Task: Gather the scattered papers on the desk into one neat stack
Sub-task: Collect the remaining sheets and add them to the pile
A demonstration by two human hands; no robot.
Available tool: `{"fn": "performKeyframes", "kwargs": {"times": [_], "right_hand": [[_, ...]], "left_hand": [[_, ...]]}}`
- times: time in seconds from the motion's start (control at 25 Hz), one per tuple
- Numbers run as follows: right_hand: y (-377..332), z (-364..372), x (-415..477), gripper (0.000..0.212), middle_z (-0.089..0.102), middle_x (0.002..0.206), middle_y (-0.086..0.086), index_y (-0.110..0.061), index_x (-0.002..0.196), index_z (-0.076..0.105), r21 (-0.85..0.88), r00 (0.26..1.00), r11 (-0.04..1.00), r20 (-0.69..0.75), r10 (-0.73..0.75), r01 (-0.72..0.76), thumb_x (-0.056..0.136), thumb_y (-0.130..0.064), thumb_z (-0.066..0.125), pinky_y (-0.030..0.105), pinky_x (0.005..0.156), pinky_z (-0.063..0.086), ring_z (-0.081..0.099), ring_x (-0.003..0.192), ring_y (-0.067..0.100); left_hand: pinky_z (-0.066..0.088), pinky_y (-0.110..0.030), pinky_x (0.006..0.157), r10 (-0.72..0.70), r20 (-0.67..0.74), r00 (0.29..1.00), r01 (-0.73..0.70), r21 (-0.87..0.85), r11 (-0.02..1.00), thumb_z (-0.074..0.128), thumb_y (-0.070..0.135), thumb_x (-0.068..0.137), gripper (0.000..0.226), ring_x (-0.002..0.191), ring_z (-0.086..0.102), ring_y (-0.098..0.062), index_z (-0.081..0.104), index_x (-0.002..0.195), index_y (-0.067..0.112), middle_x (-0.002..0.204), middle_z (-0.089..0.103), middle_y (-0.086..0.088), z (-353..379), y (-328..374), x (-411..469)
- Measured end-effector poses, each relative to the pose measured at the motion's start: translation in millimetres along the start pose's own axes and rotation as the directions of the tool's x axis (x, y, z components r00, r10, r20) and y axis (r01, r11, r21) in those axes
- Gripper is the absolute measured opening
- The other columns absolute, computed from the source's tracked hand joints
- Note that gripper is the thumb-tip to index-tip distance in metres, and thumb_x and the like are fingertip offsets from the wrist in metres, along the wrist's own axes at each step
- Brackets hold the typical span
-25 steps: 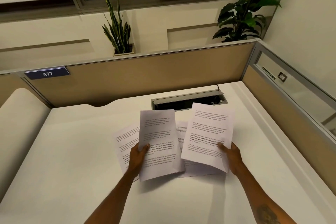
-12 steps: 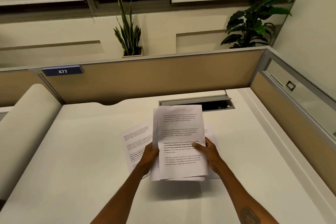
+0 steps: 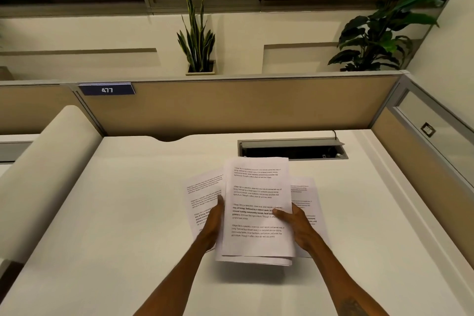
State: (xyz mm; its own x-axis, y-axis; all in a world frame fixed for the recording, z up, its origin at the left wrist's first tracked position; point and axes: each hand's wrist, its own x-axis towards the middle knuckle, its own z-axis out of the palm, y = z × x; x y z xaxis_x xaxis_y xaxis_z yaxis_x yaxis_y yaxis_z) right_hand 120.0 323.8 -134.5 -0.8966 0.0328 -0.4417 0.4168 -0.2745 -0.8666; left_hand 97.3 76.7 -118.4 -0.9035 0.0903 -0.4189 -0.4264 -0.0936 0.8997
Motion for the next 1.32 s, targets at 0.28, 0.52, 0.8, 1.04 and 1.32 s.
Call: {"fn": "performKeyframes", "kwargs": {"times": [0.28,0.52,0.8,1.04,1.32], "right_hand": [[-6.1,29.5,8.2,0.046,0.075,0.116,0.012,-0.009,0.126,0.061,-0.071,0.992,0.99,-0.044,-0.122,0.119,0.082,-0.004,0.077,0.054,0.087,0.06,0.074,0.101,0.035],[-24.1,57.8,21.6,0.031,0.076,0.109,0.007,-0.013,0.113,0.069,-0.151,0.979,0.969,-0.032,-0.203,0.196,0.084,-0.005,0.076,0.03,0.077,0.062,0.072,0.096,0.025],[-12.0,80.0,19.4,0.036,0.074,0.104,-0.01,-0.023,0.115,0.065,-0.252,0.976,0.943,0.041,-0.214,0.218,0.085,-0.007,0.076,0.016,0.068,0.059,0.072,0.092,0.007],[-12.3,88.0,19.0,0.026,0.074,0.105,-0.002,-0.022,0.116,0.065,-0.276,0.972,0.935,-0.009,-0.236,0.225,0.091,-0.015,0.07,0.016,0.068,0.06,0.07,0.094,0.012],[-28.4,79.0,23.3,0.023,0.073,0.113,0.0,-0.019,0.119,0.063,-0.246,0.967,0.94,-0.042,-0.253,0.235,0.097,-0.023,0.063,0.028,0.075,0.063,0.073,0.098,0.022]], "left_hand": [[0.065,-0.046,0.083,0.098,0.061,0.993,-0.105,0.134,0.985,0.073,0.023,0.092,0.027,0.097,0.078,-0.032,0.071,0.116,0.012,0.11,0.08,-0.01,-21.4,5.7,13.0],[0.064,-0.033,0.084,0.169,0.049,0.984,-0.173,0.123,0.977,0.071,0.013,0.092,0.024,0.097,0.076,-0.019,0.073,0.117,0.012,0.11,0.079,0.001,-50.2,18.9,17.4],[0.065,-0.035,0.086,0.172,0.038,0.984,-0.176,0.135,0.975,0.08,0.007,0.084,0.041,0.104,0.075,-0.024,0.07,0.123,0.008,0.116,0.078,-0.005,-71.8,20.2,11.6],[0.064,-0.031,0.086,0.18,0.05,0.982,-0.185,0.141,0.972,0.068,0.009,0.095,0.025,0.106,0.072,-0.025,0.07,0.119,0.013,0.117,0.075,-0.006,-72.1,9.8,12.0],[0.061,-0.057,0.088,0.159,-0.009,0.987,-0.158,0.105,0.982,0.068,0.017,0.096,0.03,0.098,0.074,-0.044,0.069,0.115,-0.005,0.11,0.078,-0.018,-57.4,23.1,24.6]]}}
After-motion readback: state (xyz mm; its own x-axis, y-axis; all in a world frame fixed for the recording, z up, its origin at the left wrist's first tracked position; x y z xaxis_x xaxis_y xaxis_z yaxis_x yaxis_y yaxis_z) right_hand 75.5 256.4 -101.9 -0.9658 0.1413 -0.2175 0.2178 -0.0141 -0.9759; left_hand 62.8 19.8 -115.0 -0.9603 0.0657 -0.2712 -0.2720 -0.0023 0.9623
